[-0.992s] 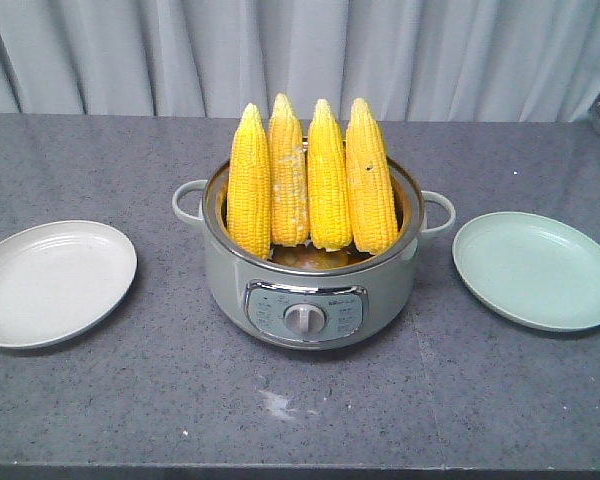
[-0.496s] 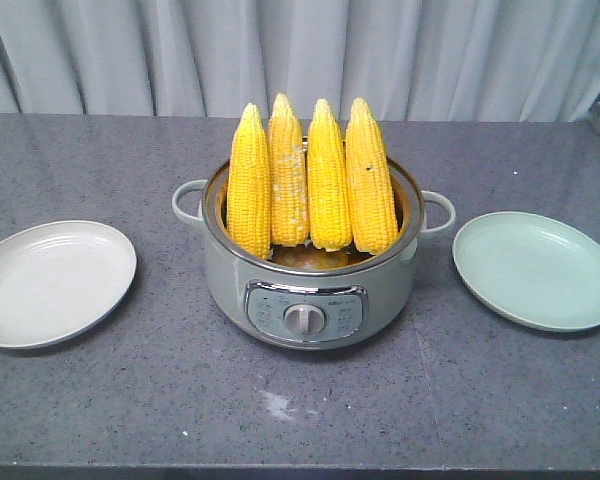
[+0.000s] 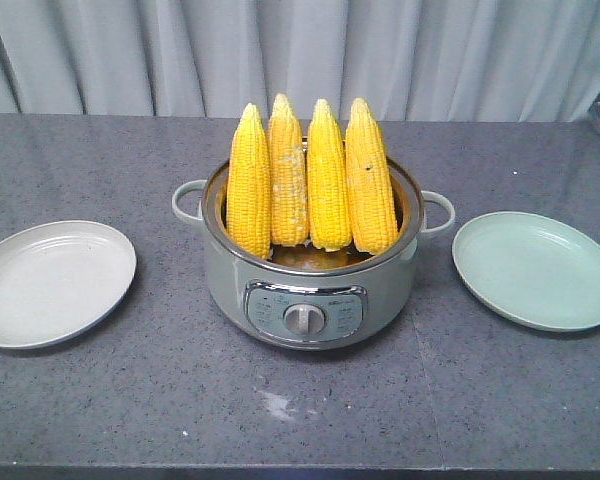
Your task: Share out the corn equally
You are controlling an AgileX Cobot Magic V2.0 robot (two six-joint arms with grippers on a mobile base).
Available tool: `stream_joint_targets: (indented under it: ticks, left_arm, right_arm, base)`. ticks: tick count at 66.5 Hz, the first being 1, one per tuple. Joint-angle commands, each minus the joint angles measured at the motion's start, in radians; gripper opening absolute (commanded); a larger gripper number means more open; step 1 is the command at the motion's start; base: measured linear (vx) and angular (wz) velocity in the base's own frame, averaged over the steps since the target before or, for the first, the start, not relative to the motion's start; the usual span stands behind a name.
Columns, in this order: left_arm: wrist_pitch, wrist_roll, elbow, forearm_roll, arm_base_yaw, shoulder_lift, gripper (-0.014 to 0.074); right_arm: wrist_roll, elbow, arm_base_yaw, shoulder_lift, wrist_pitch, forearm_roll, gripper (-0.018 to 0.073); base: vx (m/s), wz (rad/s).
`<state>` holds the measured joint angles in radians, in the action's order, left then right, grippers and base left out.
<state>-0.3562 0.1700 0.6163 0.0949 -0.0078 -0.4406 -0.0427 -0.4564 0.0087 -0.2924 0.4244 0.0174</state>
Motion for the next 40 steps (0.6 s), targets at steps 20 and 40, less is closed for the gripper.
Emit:
stream_joint_targets:
  ticks: [20, 40]
  left_arm:
    - [-0.334, -0.023, 0.495, -0.03, 0.0, -0.469, -0.0006]
    - [-0.345, -0.022, 0.539, -0.03, 0.0, -0.557, -0.0006]
  right_arm:
    - [0.011, -0.501, -0.004, -0.448, 0.387, -0.003, -0.0011]
    - [0.011, -0.55, -0.004, -0.601, 0.454, 0.047, -0.0011]
  base:
    - [0.0, 0.0]
    - [0.0, 0.0]
